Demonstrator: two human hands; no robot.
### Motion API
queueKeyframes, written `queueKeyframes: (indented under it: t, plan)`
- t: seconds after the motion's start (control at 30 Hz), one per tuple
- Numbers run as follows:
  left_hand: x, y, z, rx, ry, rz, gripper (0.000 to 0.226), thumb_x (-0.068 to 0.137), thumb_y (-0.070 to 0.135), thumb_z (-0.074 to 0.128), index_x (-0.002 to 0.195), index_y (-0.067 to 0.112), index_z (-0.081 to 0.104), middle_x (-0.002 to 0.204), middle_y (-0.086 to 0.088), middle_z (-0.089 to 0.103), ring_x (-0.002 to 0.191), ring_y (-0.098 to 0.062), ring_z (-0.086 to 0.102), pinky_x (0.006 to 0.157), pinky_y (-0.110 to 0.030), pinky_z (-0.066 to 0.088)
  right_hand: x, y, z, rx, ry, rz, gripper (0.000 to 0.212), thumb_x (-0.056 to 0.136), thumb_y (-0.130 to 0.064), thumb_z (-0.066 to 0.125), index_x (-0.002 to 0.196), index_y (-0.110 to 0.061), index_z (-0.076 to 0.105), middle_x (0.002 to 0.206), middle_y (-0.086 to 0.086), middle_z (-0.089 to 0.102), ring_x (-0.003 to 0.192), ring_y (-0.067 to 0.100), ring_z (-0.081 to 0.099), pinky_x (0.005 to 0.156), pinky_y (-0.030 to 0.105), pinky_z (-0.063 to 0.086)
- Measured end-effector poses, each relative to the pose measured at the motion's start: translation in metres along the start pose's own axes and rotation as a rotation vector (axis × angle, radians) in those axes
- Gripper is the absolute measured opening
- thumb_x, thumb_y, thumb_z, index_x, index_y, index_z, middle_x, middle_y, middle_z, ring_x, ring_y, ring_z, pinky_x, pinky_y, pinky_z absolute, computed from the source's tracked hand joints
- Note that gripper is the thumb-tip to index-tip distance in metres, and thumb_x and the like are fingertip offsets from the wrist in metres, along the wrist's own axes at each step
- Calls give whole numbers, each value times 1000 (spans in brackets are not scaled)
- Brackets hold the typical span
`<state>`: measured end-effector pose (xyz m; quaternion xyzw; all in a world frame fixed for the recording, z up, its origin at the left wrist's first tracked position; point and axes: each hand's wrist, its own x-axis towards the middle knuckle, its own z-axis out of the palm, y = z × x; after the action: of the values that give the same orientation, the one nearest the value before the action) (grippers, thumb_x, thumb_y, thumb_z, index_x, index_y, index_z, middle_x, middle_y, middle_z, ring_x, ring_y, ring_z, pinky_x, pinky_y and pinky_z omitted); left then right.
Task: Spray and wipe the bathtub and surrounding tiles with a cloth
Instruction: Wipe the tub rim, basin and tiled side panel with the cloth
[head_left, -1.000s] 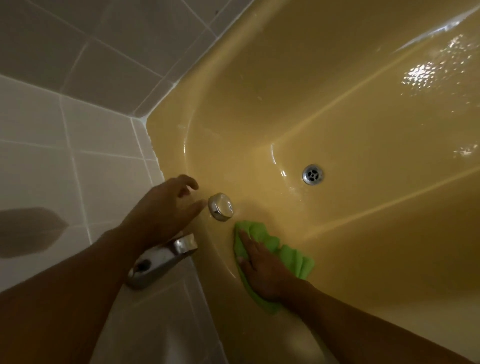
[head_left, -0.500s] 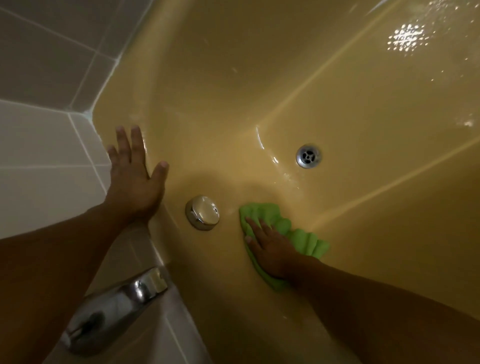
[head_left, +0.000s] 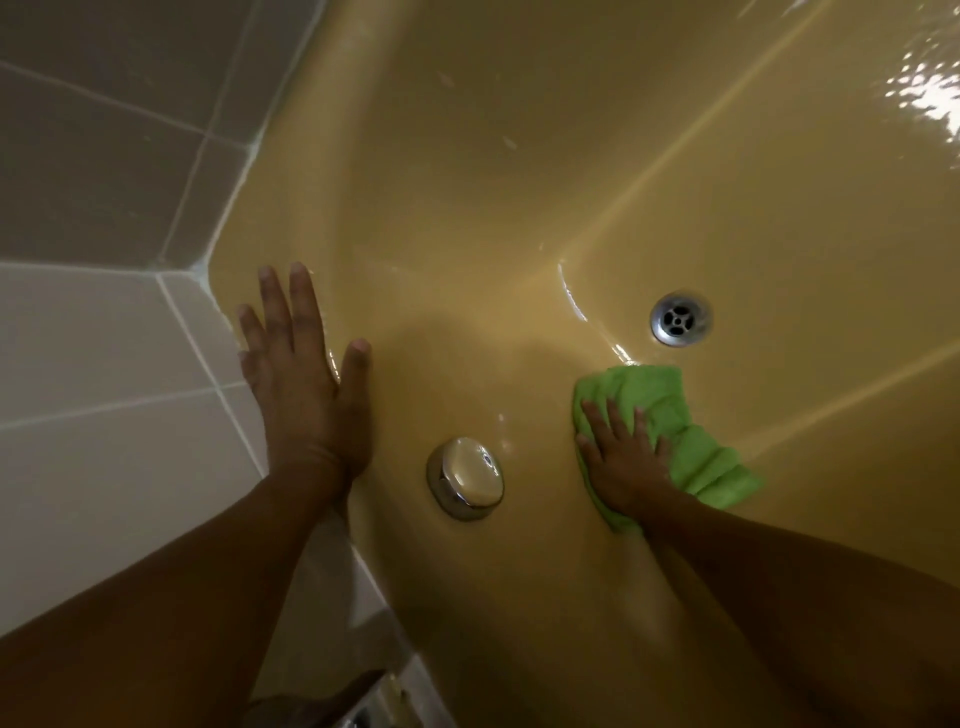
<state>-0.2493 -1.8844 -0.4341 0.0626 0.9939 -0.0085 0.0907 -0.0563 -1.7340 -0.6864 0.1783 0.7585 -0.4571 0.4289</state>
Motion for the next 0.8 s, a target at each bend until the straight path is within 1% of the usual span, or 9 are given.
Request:
queueKeyframes:
  t: [0.1, 0.23, 0.37, 0.43, 0.5, 0.57, 0.67, 0.73, 0.8]
  plan:
    - [5, -3, 0, -6, 5, 25, 74, 100, 60, 30, 162, 37, -3, 171, 7, -11, 157, -28, -13, 124, -61, -1, 10, -24, 1, 121, 30, -13, 55, 107, -53, 16, 159, -46, -1, 169, -10, -9, 154, 31, -16, 119, 63, -6]
    - [9, -6, 0, 7, 15, 40, 72, 101, 57, 29, 162, 35, -1, 172, 6, -9, 157, -30, -10, 123, -63, 1, 1, -61, -5, 284, 18, -191, 53, 108, -48, 19, 159, -43, 6, 170, -7, 1, 155, 30, -12, 123, 57, 3]
    - [9, -6, 1, 8, 35, 33, 68, 103, 55, 28, 162, 36, 0, 172, 6, -6, 158, -31, -8, 123, -64, 3, -40, -60, -7, 313, -5, -437, 54, 106, -47, 21, 158, -42, 6, 169, -8, 3, 155, 19, -11, 123, 31, -1]
    - [9, -5, 2, 11, 43, 23, 67, 104, 54, 27, 163, 36, 0, 172, 4, -5, 158, -31, -7, 123, -64, 4, -63, -44, -11, 254, -40, -483, 53, 108, -45, 24, 155, -48, 1, 163, -21, -3, 150, 3, -13, 115, 19, -2]
    - [8, -3, 2, 5, 46, 10, 66, 104, 54, 26, 162, 36, 0, 172, 4, -4, 158, -31, -6, 123, -64, 4, -75, -27, -15, 197, -86, -474, 51, 107, -46, 24, 148, -56, -4, 153, -31, -11, 145, -4, -13, 110, 15, -1]
    - [8, 0, 2, -9, 49, 0, 65, 104, 53, 26, 162, 37, 1, 172, 5, -3, 158, -30, -5, 123, -64, 5, -70, -13, -15, 190, -104, -442, 49, 103, -54, 21, 144, -61, -4, 157, -28, -8, 147, -1, -8, 114, 19, 2]
    - [8, 1, 0, -38, 56, -1, 63, 104, 51, 26, 162, 38, 4, 172, 7, -2, 158, -27, -5, 123, -64, 4, -49, -14, -6, 310, -76, -365, 44, 98, -72, 16, 141, -70, 8, 168, -13, 9, 155, 13, 2, 125, 34, 5]
    - [8, 1, 0, -61, 62, 1, 61, 106, 49, 25, 162, 38, 6, 172, 8, -1, 158, -25, -5, 123, -64, 3, -37, -26, -4, 378, -18, -276, 42, 103, -63, 23, 144, -67, 15, 168, -9, 15, 156, 21, 5, 126, 45, 8]
    - [8, 1, 0, -75, 76, 6, 59, 107, 48, 24, 162, 38, 9, 172, 9, 0, 158, -24, -4, 123, -64, 4, -30, -47, -8, 458, 20, -206, 45, 107, -48, 28, 151, -54, 22, 167, -9, 17, 156, 23, 3, 125, 49, 10]
